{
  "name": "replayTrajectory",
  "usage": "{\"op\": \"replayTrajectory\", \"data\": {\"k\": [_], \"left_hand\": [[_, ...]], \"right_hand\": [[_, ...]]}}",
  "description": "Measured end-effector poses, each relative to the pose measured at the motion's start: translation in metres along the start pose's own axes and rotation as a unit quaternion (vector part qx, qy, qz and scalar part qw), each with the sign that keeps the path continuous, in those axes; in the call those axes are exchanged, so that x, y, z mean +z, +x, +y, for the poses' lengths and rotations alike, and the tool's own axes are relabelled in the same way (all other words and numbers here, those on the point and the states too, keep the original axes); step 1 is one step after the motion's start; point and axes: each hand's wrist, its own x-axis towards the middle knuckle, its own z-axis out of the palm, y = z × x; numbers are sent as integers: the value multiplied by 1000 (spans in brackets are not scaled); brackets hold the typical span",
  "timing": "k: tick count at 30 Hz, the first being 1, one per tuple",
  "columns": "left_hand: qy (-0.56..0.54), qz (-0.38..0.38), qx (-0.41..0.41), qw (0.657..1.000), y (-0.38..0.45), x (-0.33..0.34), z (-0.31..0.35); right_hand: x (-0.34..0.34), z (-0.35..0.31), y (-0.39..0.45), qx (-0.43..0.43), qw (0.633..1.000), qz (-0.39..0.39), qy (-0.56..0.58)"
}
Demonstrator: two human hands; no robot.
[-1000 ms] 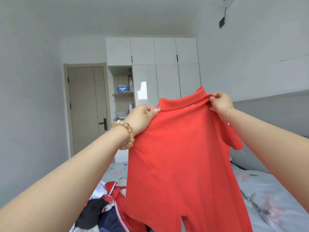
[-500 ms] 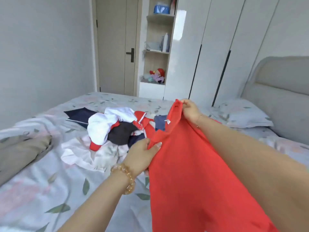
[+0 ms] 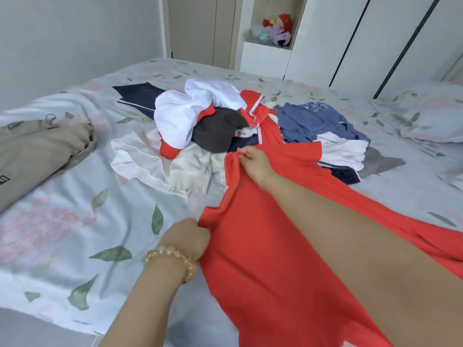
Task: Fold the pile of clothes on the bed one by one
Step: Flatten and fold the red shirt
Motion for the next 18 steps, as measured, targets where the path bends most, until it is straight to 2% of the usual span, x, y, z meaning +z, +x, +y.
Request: {"op": "replayTrajectory", "data": {"k": [2, 4, 5, 7, 9, 11, 12, 13, 15, 18], "left_hand": [[76, -4, -27, 997, -2, 0, -9], [124, 30, -1, 992, -3, 2, -8], [113, 42, 29, 992, -4, 2, -5], [42, 20, 79, 996, -7, 3, 6], [68, -10, 117, 991, -3, 11, 13], [137, 32, 147, 979, 4, 23, 11], [110, 74, 158, 979, 9, 25, 10], [53, 109, 158, 980, 14, 25, 9], [-38, 149, 102, 983, 25, 20, 4], [-67, 176, 14, 982, 29, 16, -4]], "right_hand": [[4, -1, -5, -16, 995, -69, -65], [0, 0, -13, -27, 983, -127, -127], [-5, 0, -19, -39, 977, -140, -153], [-17, 0, -36, -76, 968, -152, -186], [-31, 1, -59, -104, 957, -178, -203], [-45, 6, -87, -121, 946, -207, -219], [-52, 11, -101, -124, 940, -218, -231], [-59, 15, -116, -126, 935, -226, -243], [-72, 25, -143, -132, 926, -233, -265], [-93, 36, -186, -141, 924, -218, -282]]}}
